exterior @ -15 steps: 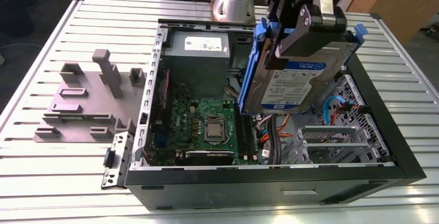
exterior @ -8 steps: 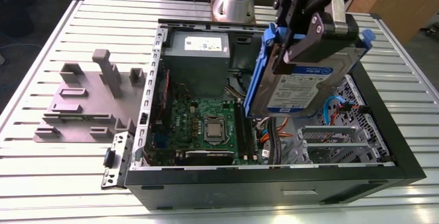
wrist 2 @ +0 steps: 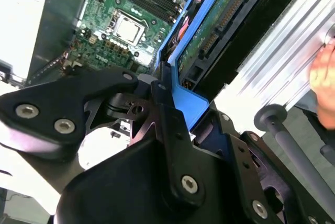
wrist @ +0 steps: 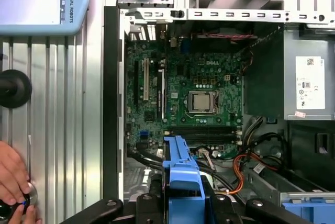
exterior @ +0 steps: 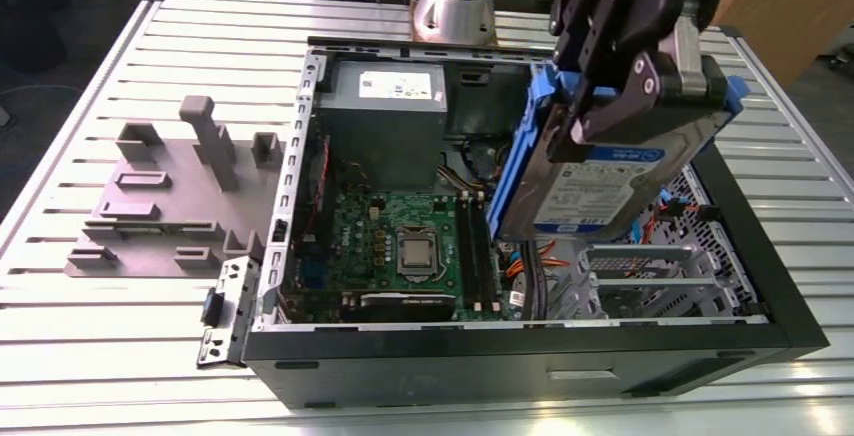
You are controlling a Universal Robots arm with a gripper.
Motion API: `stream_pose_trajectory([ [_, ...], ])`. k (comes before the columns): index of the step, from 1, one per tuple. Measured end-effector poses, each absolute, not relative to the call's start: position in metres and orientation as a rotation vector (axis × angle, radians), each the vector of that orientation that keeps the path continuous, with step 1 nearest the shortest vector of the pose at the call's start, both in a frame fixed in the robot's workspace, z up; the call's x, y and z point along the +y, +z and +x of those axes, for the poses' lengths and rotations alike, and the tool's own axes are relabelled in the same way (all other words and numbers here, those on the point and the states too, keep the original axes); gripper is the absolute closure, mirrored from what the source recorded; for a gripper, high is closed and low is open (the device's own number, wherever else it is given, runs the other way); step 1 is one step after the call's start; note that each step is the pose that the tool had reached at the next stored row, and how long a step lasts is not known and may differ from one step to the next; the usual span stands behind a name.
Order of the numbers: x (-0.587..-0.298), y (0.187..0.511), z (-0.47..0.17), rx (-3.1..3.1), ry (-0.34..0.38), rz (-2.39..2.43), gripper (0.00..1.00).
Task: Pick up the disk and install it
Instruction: 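Insert the disk into the insertion slot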
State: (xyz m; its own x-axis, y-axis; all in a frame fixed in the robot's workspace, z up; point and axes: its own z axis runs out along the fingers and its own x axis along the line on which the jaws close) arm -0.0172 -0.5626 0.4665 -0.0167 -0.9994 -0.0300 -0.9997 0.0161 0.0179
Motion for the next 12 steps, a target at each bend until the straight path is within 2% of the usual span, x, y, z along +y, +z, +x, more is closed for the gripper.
stream_pose_trajectory([
  [12,-0.568,0.463,0.006,2.231,0.059,-2.194,0.64],
])
